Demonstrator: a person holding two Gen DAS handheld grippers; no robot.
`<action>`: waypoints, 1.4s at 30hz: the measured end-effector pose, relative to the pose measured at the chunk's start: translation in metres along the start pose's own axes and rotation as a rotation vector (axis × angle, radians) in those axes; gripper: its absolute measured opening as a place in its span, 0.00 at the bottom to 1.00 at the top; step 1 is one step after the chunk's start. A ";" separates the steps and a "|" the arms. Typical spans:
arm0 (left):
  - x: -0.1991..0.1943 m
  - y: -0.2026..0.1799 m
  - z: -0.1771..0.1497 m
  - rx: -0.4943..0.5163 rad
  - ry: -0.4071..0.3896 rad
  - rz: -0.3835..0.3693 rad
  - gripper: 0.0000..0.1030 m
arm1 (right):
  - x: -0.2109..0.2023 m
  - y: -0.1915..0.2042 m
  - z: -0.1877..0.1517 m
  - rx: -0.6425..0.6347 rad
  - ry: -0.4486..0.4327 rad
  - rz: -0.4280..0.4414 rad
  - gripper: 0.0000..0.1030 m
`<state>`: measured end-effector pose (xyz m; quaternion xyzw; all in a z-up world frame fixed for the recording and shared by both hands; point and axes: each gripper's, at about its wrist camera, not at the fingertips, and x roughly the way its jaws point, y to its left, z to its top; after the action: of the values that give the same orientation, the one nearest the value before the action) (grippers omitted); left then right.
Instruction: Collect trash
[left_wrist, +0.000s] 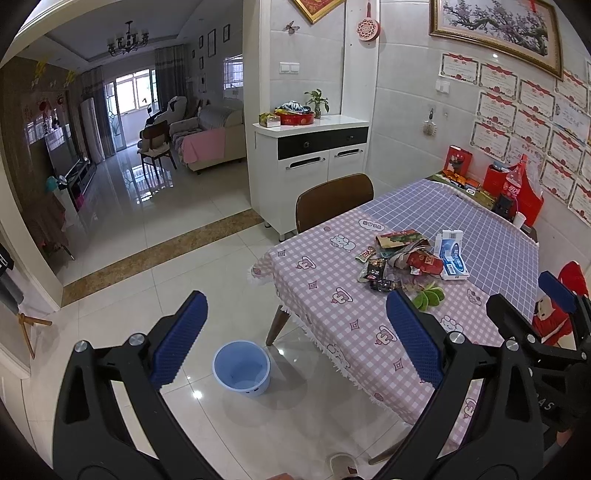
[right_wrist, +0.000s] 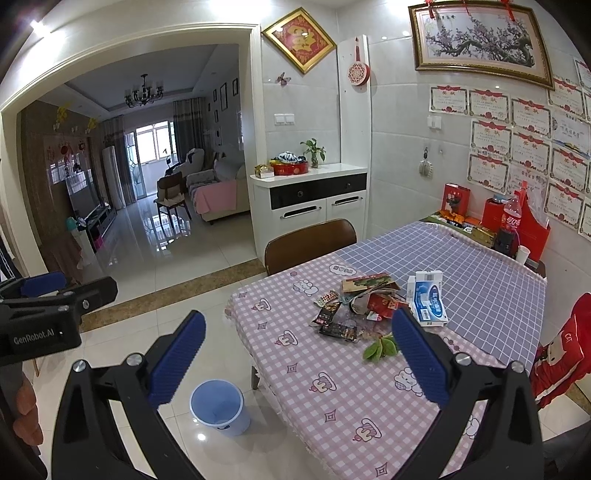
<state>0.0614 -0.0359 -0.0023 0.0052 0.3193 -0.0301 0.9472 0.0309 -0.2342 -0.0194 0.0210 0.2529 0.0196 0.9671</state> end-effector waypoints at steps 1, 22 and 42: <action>0.000 0.000 0.000 0.000 0.000 0.000 0.92 | 0.000 0.000 0.000 -0.001 0.001 0.001 0.96; 0.003 0.001 -0.005 0.002 0.010 0.003 0.93 | -0.001 0.004 -0.006 0.001 0.021 0.009 0.96; 0.001 0.021 -0.020 0.000 0.022 0.001 0.92 | -0.006 0.026 -0.006 0.012 0.043 0.011 0.96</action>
<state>0.0514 -0.0146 -0.0190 0.0059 0.3299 -0.0296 0.9435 0.0222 -0.2080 -0.0209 0.0276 0.2734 0.0237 0.9612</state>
